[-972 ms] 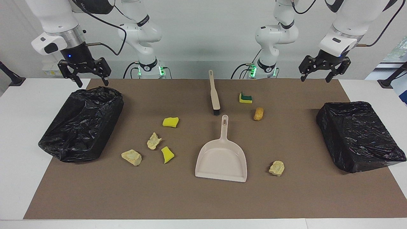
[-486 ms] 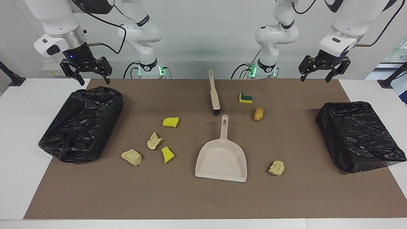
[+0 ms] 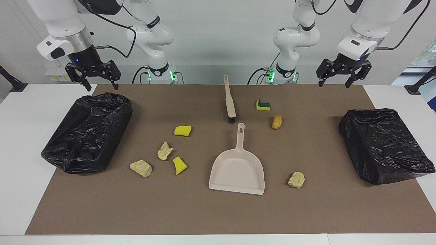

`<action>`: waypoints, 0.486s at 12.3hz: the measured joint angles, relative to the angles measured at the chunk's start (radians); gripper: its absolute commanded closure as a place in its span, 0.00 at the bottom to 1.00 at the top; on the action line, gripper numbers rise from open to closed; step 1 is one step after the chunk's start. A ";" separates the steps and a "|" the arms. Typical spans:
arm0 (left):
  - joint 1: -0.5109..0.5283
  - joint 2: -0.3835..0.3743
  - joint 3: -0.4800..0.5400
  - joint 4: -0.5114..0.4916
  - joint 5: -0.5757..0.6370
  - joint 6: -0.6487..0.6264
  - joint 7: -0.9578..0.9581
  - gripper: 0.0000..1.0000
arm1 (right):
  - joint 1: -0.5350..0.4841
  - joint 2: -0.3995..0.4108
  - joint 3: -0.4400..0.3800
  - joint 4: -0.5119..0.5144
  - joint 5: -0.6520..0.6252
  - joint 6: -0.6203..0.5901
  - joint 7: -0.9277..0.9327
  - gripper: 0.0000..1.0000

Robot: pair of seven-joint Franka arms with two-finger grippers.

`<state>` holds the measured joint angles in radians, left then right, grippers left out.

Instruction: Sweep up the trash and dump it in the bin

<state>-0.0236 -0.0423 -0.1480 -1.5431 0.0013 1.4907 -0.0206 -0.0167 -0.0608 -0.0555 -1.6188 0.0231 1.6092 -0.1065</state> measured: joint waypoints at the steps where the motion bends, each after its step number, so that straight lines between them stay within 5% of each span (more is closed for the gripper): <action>1: -0.016 -0.017 -0.007 -0.030 -0.002 0.004 -0.005 0.00 | -0.001 0.000 -0.001 0.000 0.000 0.000 0.000 0.00; 6: -0.176 -0.182 -0.018 -0.273 -0.047 0.052 -0.133 0.00 | 0.025 0.006 0.015 0.003 0.001 0.049 0.000 0.00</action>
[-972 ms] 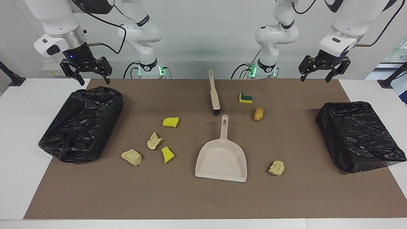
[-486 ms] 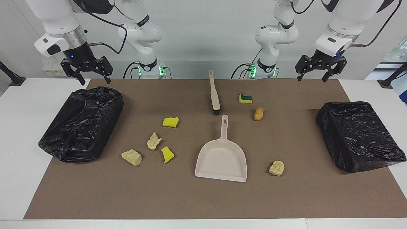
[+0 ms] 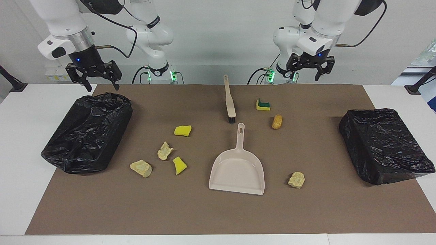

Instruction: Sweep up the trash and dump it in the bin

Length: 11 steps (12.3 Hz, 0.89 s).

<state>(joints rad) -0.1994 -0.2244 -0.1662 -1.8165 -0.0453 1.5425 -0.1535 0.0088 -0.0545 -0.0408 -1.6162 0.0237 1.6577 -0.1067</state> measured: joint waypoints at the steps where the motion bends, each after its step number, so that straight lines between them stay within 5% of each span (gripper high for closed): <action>1: -0.030 -0.033 -0.001 -0.046 -0.016 0.010 -0.023 0.00 | 0.017 0.010 0.011 0.000 0.003 0.021 0.004 0.00; 5: -0.193 -0.122 -0.003 -0.217 -0.058 0.070 -0.142 0.00 | 0.076 0.100 0.045 0.008 0.097 0.155 0.132 0.00; 11: -0.401 -0.132 -0.004 -0.391 -0.104 0.227 -0.308 0.00 | 0.274 0.261 0.063 0.034 0.127 0.357 0.474 0.00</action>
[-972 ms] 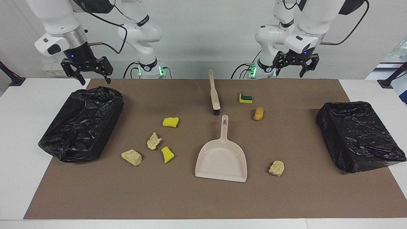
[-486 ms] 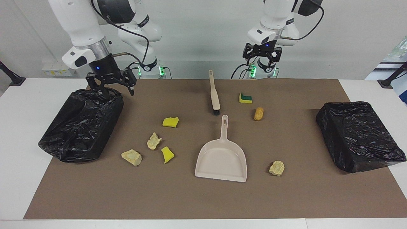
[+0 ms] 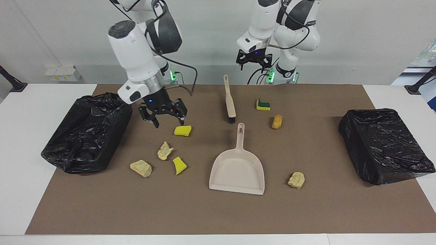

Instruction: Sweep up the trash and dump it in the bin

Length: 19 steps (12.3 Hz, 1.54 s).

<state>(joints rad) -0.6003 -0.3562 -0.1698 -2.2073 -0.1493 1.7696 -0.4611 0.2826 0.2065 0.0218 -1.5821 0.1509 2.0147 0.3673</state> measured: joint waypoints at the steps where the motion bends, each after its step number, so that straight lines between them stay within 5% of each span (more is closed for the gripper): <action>1: -0.029 0.000 0.000 -0.031 -0.001 0.033 -0.023 0.00 | 0.028 0.016 0.001 0.008 0.000 0.006 0.035 0.00; 7: -0.241 0.015 0.000 -0.230 -0.036 0.274 -0.187 0.00 | 0.168 0.091 0.002 0.012 -0.010 0.053 0.099 0.00; 14: -0.303 0.180 0.001 -0.255 -0.037 0.465 -0.255 0.01 | 0.306 0.240 -0.002 0.072 -0.085 0.133 0.280 0.00; 17: -0.308 0.209 0.001 -0.255 -0.037 0.478 -0.260 0.17 | 0.345 0.271 -0.004 0.124 -0.109 0.127 0.353 0.00; 19: -0.309 0.209 0.001 -0.255 -0.037 0.476 -0.275 0.42 | 0.355 0.289 -0.004 0.141 -0.137 0.121 0.375 0.00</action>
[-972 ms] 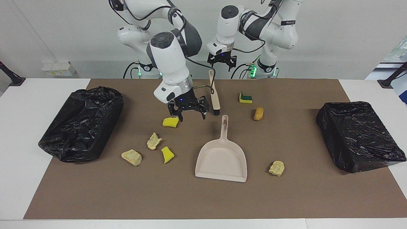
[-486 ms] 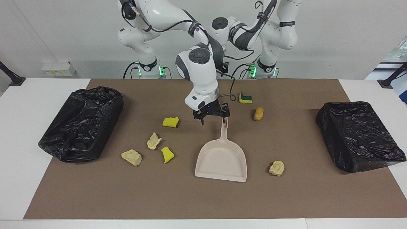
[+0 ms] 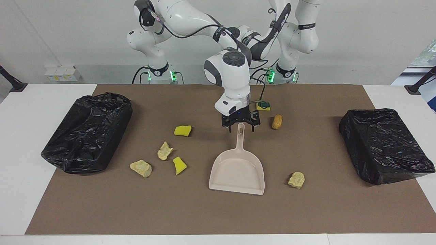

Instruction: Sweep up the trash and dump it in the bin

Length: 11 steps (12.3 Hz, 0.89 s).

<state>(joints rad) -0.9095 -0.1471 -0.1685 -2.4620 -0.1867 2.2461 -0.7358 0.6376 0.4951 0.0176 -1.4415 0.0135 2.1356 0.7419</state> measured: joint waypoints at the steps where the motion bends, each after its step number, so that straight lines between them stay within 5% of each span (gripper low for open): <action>1: 0.000 0.000 0.000 0.000 0.000 -0.001 -0.009 0.59 | 0.009 0.010 0.000 0.001 -0.006 -0.001 0.017 0.00; 5: -0.008 -0.001 -0.001 0.006 0.000 -0.051 -0.029 0.97 | 0.035 0.034 0.000 -0.001 -0.009 -0.001 0.076 0.00; 11: -0.012 -0.011 0.003 0.023 0.000 -0.151 -0.030 1.00 | 0.030 0.040 -0.004 -0.041 -0.008 -0.005 0.079 0.05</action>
<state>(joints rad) -0.9220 -0.1580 -0.1651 -2.4390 -0.1869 2.0956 -0.7653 0.6674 0.5355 0.0141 -1.4825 0.0057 2.1311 0.8213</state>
